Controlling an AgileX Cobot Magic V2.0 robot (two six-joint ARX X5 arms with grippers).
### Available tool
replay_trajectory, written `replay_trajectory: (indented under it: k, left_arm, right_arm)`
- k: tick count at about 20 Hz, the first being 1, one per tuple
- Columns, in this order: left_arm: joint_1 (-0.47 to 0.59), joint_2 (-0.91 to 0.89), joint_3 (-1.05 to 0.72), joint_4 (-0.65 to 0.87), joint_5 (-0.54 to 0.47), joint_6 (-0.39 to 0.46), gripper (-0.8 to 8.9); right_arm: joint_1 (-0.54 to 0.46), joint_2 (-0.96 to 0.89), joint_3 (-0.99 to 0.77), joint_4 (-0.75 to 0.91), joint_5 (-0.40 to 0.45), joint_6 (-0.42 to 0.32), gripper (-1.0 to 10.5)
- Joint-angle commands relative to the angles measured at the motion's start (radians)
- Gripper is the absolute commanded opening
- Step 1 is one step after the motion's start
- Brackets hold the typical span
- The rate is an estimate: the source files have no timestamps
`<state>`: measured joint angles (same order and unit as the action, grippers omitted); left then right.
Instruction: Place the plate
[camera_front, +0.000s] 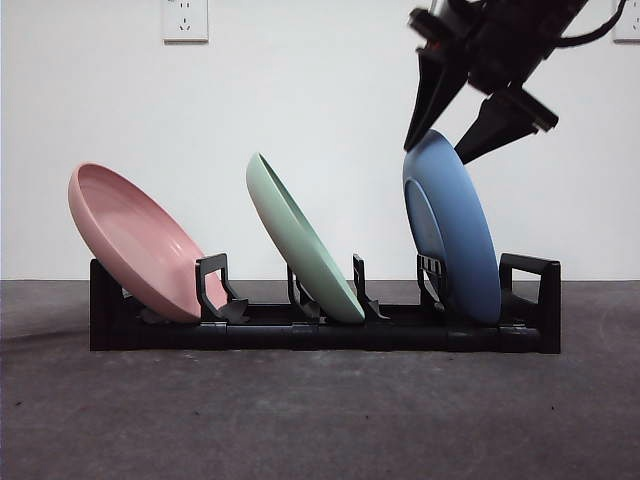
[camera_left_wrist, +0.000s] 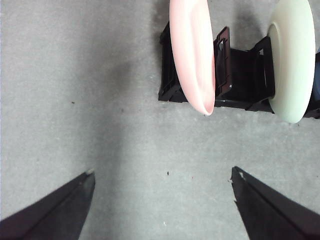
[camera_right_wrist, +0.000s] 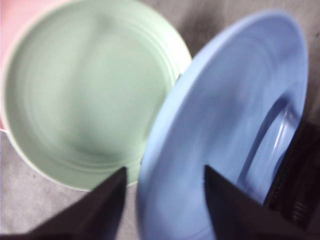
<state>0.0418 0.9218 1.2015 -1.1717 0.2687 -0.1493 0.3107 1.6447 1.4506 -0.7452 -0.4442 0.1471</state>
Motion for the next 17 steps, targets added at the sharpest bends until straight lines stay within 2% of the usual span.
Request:
replay_trajectory:
  k: [1, 2, 3, 7, 13, 17]
  left_arm:
    - [0.002, 0.006, 0.021, 0.014, 0.006, 0.007, 4.37]
    - [0.002, 0.006, 0.021, 0.014, 0.006, 0.006, 4.37]
    - [0.002, 0.006, 0.021, 0.014, 0.006, 0.007, 4.37]
    - [0.002, 0.006, 0.021, 0.014, 0.006, 0.006, 4.37]
    - [0.002, 0.006, 0.021, 0.014, 0.006, 0.006, 4.37]
    - [0.002, 0.006, 0.021, 0.014, 0.006, 0.007, 4.37]
  right_arm:
    - [0.012, 0.016, 0.023, 0.008, 0.001, 0.014, 0.8]
    - [0.015, 0.016, 0.023, 0.012, 0.000, 0.021, 0.2]
    - [0.015, 0.015, 0.023, 0.012, -0.001, 0.029, 0.1]
    - [0.014, 0.008, 0.028, 0.000, -0.018, 0.029, 0.1]
    - [0.014, -0.062, 0.108, -0.091, -0.127, 0.029, 0.1]
    - [0.015, -0.158, 0.149, -0.155, -0.167, 0.023, 0.1]
